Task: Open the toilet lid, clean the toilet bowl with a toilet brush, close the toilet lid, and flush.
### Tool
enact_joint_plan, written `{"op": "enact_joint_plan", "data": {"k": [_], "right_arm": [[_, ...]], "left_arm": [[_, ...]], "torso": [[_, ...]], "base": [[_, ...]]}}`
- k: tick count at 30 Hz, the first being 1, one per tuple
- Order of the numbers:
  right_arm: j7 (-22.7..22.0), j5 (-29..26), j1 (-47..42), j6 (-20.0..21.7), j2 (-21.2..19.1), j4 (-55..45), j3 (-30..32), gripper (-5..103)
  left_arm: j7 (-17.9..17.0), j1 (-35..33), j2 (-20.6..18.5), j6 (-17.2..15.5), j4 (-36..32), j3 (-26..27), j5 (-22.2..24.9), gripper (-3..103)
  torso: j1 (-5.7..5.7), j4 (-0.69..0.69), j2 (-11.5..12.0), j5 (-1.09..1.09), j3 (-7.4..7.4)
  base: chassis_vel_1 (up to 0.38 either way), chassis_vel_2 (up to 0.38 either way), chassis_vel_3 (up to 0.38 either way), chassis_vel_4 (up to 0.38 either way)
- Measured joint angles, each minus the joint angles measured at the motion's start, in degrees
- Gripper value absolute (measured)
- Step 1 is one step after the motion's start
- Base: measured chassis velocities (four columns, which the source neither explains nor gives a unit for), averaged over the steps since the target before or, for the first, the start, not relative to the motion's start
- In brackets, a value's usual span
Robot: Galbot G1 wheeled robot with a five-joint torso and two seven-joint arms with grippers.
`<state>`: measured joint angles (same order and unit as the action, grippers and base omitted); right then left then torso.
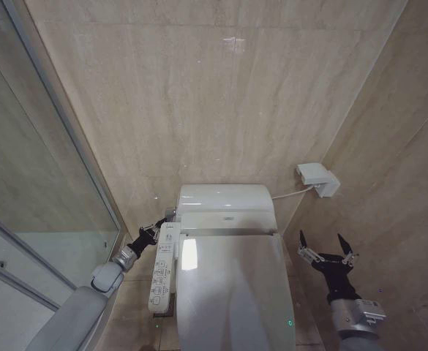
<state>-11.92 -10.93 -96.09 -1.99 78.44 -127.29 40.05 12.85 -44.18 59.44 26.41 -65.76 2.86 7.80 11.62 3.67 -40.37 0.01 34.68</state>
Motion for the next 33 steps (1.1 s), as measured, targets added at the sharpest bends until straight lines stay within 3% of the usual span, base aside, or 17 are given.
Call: {"op": "enact_joint_plan", "data": {"k": [17,33], "right_arm": [[0.0,0.0,0.0,0.0,0.0,0.0,0.0,100],[0.0,0.0,0.0,0.0,0.0,0.0,0.0,100]], "left_arm": [[0.4,5.6,1.8,1.8,6.4,-2.3,0.3,0],[0.2,6.0,1.9,1.8,6.7,-2.5,0.5,0]], "torso": [[0.0,-0.03,0.0,0.0,0.01],[0.0,0.0,0.0,-0.01,0.0]], "base": [[0.0,0.0,0.0,0.0],[0.0,0.0,0.0,0.0]]}}
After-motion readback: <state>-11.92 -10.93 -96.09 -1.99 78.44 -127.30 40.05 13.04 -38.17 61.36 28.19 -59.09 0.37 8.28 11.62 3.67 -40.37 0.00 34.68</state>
